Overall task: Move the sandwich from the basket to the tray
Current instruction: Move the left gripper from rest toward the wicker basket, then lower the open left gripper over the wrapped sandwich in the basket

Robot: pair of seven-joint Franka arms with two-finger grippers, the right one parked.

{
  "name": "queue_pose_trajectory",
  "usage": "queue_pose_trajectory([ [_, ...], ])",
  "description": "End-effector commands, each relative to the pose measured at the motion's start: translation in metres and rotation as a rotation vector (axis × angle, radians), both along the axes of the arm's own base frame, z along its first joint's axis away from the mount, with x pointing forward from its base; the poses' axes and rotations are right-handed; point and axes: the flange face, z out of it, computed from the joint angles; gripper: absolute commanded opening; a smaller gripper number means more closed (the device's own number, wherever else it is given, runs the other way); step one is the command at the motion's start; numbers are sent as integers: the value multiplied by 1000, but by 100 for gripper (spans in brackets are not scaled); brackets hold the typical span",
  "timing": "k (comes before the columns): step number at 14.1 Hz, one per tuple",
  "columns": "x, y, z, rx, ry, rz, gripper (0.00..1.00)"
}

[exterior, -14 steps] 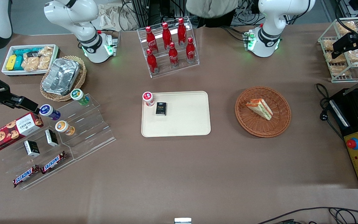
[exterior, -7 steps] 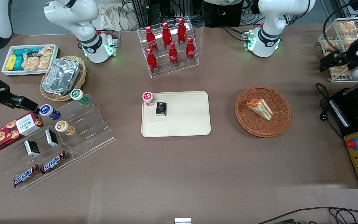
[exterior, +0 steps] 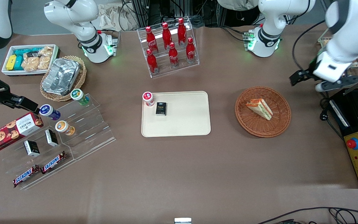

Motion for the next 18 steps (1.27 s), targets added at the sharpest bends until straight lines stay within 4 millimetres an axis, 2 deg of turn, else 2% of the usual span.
queue_pose_trajectory([
  [1,-14,-17,-47,16,-19,132,100],
  [3,-16,-24,-82,36,-2,208,100],
  [6,-19,-26,-124,38,-17,349,100],
  [7,-23,-32,-139,38,-21,369,100],
  [10,-16,-37,-168,35,-39,565,100],
  [12,-13,-54,-182,20,-67,648,100],
  [18,-18,-74,-209,43,-67,699,100],
])
